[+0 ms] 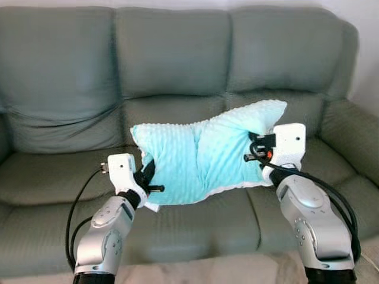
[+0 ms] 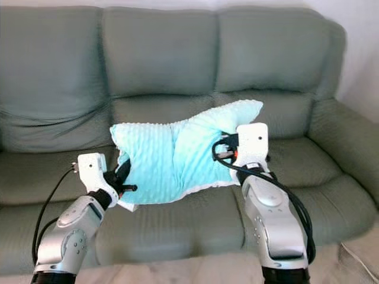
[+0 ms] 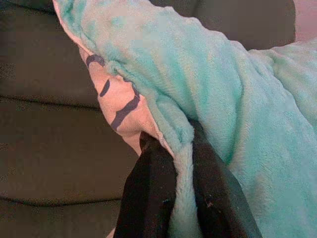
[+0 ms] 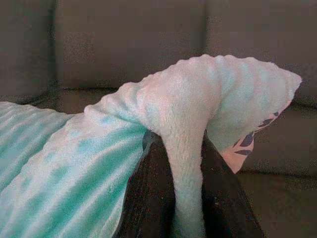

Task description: Move the pillow to the sofa

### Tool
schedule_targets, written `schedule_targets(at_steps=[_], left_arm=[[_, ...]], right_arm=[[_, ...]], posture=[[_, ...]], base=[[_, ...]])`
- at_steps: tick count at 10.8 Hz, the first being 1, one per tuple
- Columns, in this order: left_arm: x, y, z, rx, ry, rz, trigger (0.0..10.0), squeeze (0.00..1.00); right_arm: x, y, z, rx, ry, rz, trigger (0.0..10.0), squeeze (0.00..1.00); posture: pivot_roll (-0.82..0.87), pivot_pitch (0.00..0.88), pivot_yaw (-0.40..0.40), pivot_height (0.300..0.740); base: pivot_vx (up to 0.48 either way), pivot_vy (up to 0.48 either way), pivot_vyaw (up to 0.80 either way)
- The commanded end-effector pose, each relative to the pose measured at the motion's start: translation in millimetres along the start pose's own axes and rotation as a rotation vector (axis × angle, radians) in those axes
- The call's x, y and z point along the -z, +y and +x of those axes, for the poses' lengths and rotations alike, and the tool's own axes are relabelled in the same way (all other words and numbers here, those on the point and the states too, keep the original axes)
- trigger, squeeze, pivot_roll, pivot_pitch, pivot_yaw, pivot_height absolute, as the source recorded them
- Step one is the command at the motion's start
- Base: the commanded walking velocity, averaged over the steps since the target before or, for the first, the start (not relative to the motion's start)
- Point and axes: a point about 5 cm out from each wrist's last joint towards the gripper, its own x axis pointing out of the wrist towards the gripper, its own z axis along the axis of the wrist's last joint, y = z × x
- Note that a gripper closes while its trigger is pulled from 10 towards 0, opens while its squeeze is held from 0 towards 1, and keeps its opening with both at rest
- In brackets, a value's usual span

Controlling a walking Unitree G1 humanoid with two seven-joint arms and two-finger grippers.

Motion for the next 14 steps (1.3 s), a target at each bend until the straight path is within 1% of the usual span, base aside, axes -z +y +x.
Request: schedule_targets(at_steps=[1,3,4,6,7,8,9,10,11,12,14], left_arm=[[0.3,-3.7,2.4,0.027,0.003,0.011,10.0,0.00],[-0.3,-4.3,2.9,0.037,0.002,0.018,10.0,0.00],[3.9,-5.2,4.0,0.041,0.014,0.014,10.0,0.00],[17.9,-1.5,12.2,0.042,0.049,0.033,10.0,0.00],[19.0,-0.5,16.5,0.051,0.027,0.004,10.0,0.00],[22.6,-4.1,28.2,0.053,0.035,0.031,10.0,0.00],[21.7,-8.4,32.7,0.066,0.037,0.033,10.0,0.00],[21.5,-9.5,32.3,0.086,0.037,0.051,10.0,0.00],[23.7,-10.4,32.9,0.100,0.049,0.069,10.0,0.00],[20.3,-14.8,37.0,0.132,0.032,0.054,10.0,0.00],[20.8,-11.9,44.4,0.116,0.032,0.068,10.0,0.00]], right_arm=[[-3.8,-1.3,-0.6,0.005,-0.015,0.004,10.0,0.00],[-1.9,0.3,-0.4,0.002,-0.010,-0.002,10.0,0.00],[2.5,-1.4,-0.5,0.010,0.005,-0.005,10.0,0.00],[25.5,-10.7,0.4,0.067,0.091,0.031,10.0,0.00],[32.3,-17.3,1.6,0.108,0.113,0.068,10.0,0.00],[37.7,-25.8,3.3,0.157,0.128,0.082,10.0,0.00],[37.6,-30.5,1.6,0.178,0.121,0.082,10.0,0.00],[38.7,-34.0,-2.0,0.197,0.119,0.072,10.0,0.00],[43.7,-37.2,-3.7,0.210,0.130,0.067,10.0,0.00],[38.8,-35.9,-0.8,0.195,0.106,0.057,10.0,0.00],[37.8,-28.8,4.0,0.171,0.096,0.061,10.0,0.00]], posture=[[-0.24,0.055,-0.037,0.740],[-0.24,0.057,-0.036,0.740],[-0.23,0.060,-0.035,0.740],[-0.22,0.073,-0.031,0.740],[-0.22,0.079,-0.020,0.740],[-0.22,0.104,-0.006,0.740],[-0.23,0.122,0.004,0.740],[-0.23,0.142,0.016,0.740],[-0.24,0.137,0.022,0.740],[-0.24,0.143,0.025,0.740],[-0.23,0.149,0.022,0.740]], base=[[0.000,0.000,0.00],[0.000,0.000,0.00],[0.000,0.000,0.00],[0.000,0.000,0.00],[0.000,0.000,0.00],[0.000,0.000,0.00],[0.000,0.000,0.00],[0.000,0.000,0.00],[0.000,0.000,0.00],[0.000,0.000,0.00],[0.000,0.000,0.00]])
